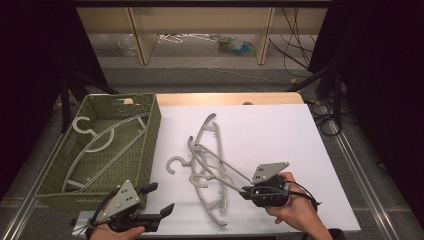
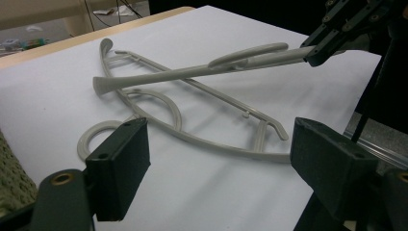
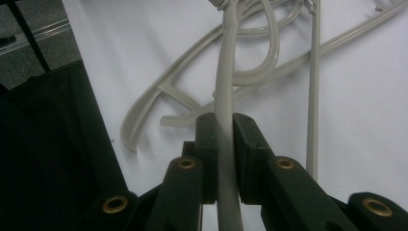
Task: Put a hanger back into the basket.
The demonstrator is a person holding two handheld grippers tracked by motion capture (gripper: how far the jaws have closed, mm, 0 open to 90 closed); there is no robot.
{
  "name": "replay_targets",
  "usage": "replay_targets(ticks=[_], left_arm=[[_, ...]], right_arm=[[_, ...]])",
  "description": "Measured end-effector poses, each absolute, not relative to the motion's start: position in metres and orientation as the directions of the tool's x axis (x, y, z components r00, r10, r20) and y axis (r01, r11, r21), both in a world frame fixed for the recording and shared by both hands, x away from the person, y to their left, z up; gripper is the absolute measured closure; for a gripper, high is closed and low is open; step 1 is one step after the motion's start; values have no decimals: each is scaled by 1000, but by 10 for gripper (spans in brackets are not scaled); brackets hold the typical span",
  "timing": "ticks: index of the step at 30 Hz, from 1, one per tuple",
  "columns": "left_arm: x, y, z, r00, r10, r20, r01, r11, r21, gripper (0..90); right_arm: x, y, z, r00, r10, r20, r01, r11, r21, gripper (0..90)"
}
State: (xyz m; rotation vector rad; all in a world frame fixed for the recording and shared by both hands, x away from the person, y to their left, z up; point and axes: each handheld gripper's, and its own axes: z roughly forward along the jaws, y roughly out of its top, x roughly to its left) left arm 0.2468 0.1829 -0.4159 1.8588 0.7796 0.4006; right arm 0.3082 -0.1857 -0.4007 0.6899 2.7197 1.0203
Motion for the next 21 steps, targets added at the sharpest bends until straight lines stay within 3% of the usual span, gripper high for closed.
replay_targets(ticks=[10, 21], left_arm=[[271, 159, -418, 768, 639, 47, 270, -389, 881, 296], [306, 122, -422, 810, 574, 119, 234, -503, 832, 361]], right_arm=[[303, -199, -404, -902, 430, 49, 351, 662, 662, 821], [297, -211, -400, -926, 368, 87, 324, 655, 683, 822]])
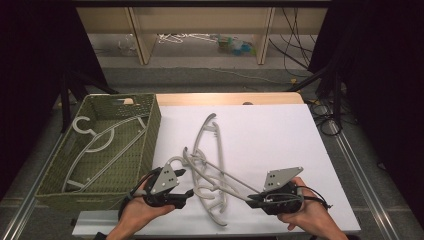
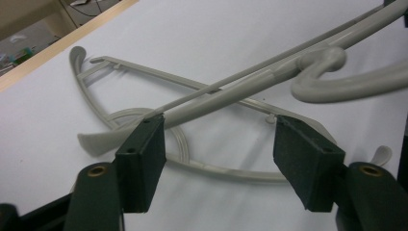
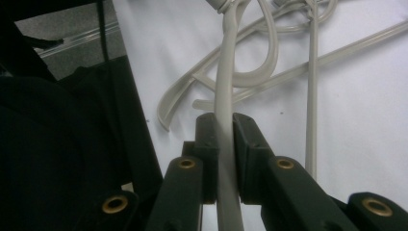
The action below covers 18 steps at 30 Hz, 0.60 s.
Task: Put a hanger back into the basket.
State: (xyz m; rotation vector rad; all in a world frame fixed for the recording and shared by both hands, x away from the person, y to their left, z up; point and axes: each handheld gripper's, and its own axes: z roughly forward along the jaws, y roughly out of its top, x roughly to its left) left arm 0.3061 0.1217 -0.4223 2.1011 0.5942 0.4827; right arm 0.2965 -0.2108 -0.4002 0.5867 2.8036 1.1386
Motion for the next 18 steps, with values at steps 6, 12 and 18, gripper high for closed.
replay_targets(ticks=[6, 12, 18], left_arm=[[319, 108, -428, 839, 525, 144, 212, -559, 802, 390], [325, 103, -433, 855, 489, 171, 185, -598, 780, 406], [327, 96, -433, 872, 430, 234, 112, -640, 760, 426]], right_arm=[[295, -212, -400, -934, 341, 104, 316, 657, 685, 821], [294, -211, -400, -938, 330, 104, 307, 658, 688, 821], [294, -212, -399, -940, 324, 102, 303, 661, 687, 820]])
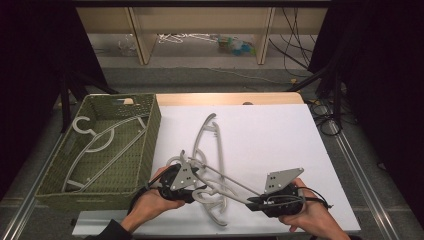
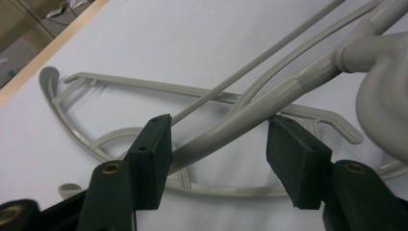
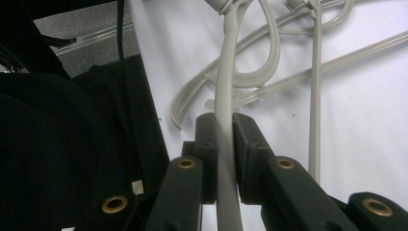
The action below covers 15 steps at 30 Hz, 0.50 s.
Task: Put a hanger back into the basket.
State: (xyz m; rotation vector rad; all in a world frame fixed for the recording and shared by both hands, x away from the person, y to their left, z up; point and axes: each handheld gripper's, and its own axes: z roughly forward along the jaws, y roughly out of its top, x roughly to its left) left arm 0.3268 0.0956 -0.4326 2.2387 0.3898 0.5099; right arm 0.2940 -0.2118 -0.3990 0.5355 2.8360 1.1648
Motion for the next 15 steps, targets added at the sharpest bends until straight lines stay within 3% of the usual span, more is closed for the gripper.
replay_targets(ticks=[15], left_arm=[[336, 83, -436, 915, 235, 327, -73, -701, 709, 552]], right_arm=[[296, -215, -400, -944, 310, 116, 300, 652, 696, 815]])
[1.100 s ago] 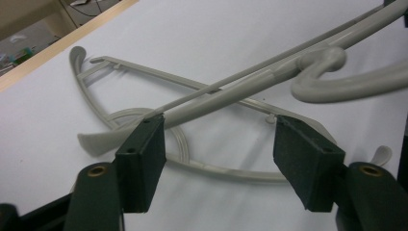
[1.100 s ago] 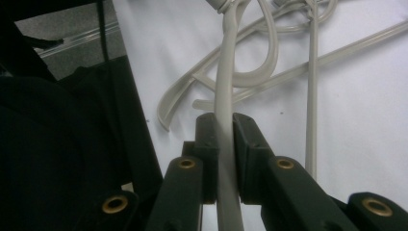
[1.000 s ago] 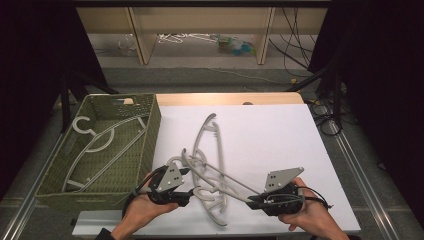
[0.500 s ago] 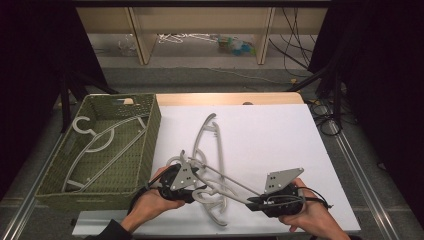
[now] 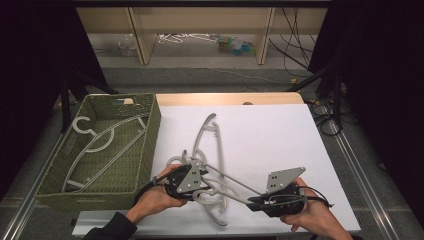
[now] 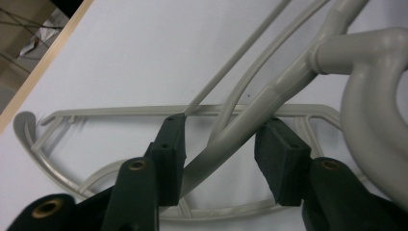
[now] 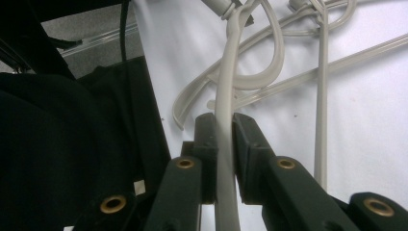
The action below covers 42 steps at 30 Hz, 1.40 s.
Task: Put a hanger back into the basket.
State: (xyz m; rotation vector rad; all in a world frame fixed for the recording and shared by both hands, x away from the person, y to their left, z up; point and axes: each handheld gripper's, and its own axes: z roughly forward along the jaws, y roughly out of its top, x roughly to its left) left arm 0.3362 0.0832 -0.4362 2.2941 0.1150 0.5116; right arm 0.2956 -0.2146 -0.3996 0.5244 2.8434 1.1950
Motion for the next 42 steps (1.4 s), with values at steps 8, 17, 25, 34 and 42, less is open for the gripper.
replay_targets(ticks=[8, 17, 25, 34, 42], left_arm=[[334, 79, -424, 891, 102, 443, -222, -752, 620, 655], [331, 80, -407, 884, 69, 461, -253, -760, 598, 718], [328, 80, -398, 915, 90, 393, -187, -768, 612, 756], [324, 79, -393, 951, 146, 271, -67, -762, 644, 779], [323, 81, -391, 964, 158, 215, -22, -755, 655, 791]], right_arm=[[302, -221, -400, -949, 289, 129, 292, 641, 710, 817], [314, -230, -400, -949, 291, 119, 282, 620, 733, 784], [325, -231, -406, -947, 302, 110, 284, 623, 729, 753], [330, -232, -407, -918, 386, 89, 321, 593, 738, 580], [331, -230, -407, -902, 425, 79, 339, 581, 740, 474]])
